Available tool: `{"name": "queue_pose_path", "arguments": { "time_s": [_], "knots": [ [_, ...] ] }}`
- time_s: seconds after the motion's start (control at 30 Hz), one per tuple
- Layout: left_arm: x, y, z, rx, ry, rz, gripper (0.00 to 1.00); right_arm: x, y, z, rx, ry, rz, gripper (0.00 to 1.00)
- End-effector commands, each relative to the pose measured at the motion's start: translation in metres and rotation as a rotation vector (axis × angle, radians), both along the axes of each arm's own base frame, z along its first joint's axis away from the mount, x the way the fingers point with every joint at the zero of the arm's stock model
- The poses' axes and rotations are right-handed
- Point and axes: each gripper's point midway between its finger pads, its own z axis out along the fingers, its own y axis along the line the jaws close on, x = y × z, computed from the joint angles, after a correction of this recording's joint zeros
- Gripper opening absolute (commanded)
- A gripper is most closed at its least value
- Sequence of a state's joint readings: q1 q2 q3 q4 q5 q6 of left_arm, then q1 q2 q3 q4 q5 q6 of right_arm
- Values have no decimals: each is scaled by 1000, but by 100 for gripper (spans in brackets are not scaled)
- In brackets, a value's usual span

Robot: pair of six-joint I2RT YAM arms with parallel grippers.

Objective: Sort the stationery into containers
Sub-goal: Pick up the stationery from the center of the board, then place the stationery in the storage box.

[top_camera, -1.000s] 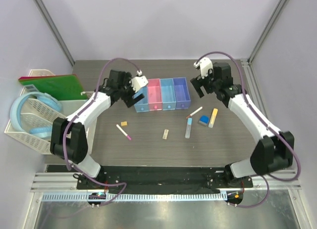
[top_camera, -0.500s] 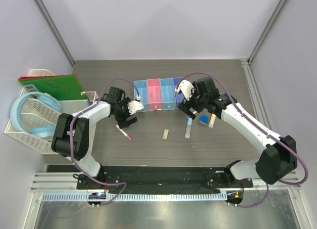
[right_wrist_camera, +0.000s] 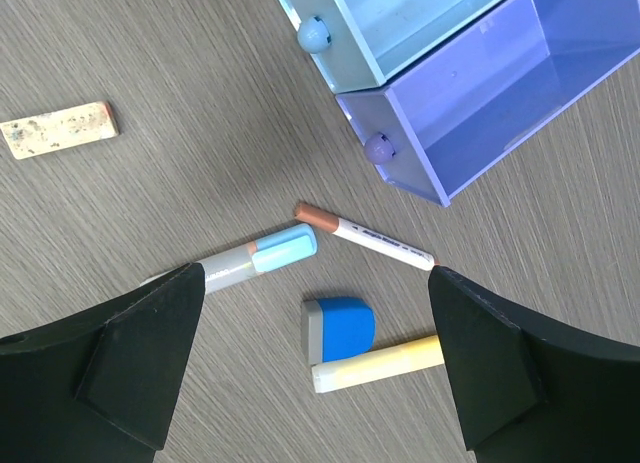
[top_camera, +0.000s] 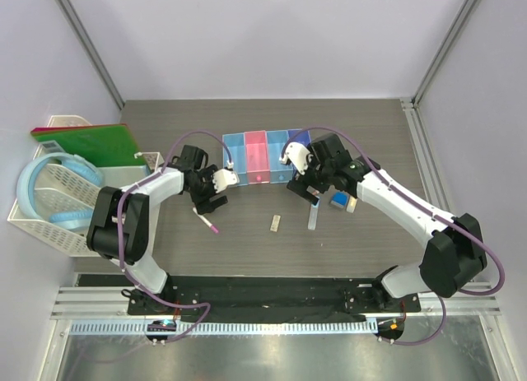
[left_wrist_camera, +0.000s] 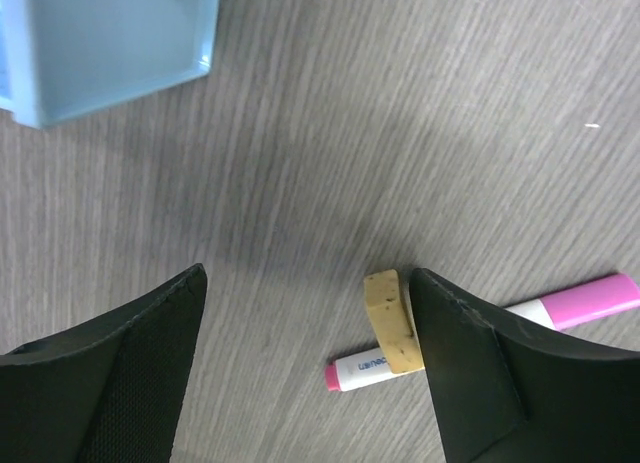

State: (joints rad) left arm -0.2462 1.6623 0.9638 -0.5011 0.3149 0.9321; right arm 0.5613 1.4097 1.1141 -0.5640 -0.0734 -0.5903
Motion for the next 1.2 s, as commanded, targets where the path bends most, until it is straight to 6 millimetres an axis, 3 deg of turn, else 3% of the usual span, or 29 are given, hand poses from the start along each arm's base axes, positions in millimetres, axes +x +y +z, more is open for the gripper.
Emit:
{"name": "queue_pose_path", "arguments": {
  "time_s": [0.0, 0.23, 0.33, 0.37, 0.43, 0.47, 0.5, 0.57, 0.67, 0.83, 0.93, 1.03, 1.17],
  "knots": [
    [-26, 11, -6, 40, 103, -9, 82, 1, 1, 7, -13, -30, 11, 100],
    [-36, 16, -5, 55, 107, -6, 78, -2, 5, 4, -26, -25, 27, 99],
    [-39, 18, -9, 63, 129, 0, 55, -4, 7, 2, -26, -17, 33, 100],
    [-39, 18, -12, 68, 148, 9, 39, -5, 8, 2, -25, -14, 34, 99],
    [-40, 17, -13, 68, 170, 15, 24, -6, 9, 1, -25, -13, 42, 99],
    [-38, 17, -12, 68, 177, 22, 6, -7, 9, -1, -26, -11, 48, 100],
    [-36, 16, -12, 69, 181, 27, 0, -8, 13, -2, -17, -6, 60, 100],
    [-29, 13, -4, 54, 168, 40, 0, -12, 16, -14, -18, 25, 79, 100],
    [-12, 1, 25, -14, 101, 61, 0, -22, 27, -38, -71, 70, 127, 100],
    [25, -28, 96, -188, -74, 89, 0, -29, 52, -51, -58, 92, 181, 100],
    [47, -50, 127, -303, -140, 109, 0, -33, 67, -58, -41, 111, 203, 100],
    [63, -68, 142, -352, -180, 124, 0, -36, 75, -73, -77, 128, 219, 100],
    [84, -87, 128, -324, -200, 126, 0, -45, 90, -87, -116, 148, 251, 100]
  ]
}}
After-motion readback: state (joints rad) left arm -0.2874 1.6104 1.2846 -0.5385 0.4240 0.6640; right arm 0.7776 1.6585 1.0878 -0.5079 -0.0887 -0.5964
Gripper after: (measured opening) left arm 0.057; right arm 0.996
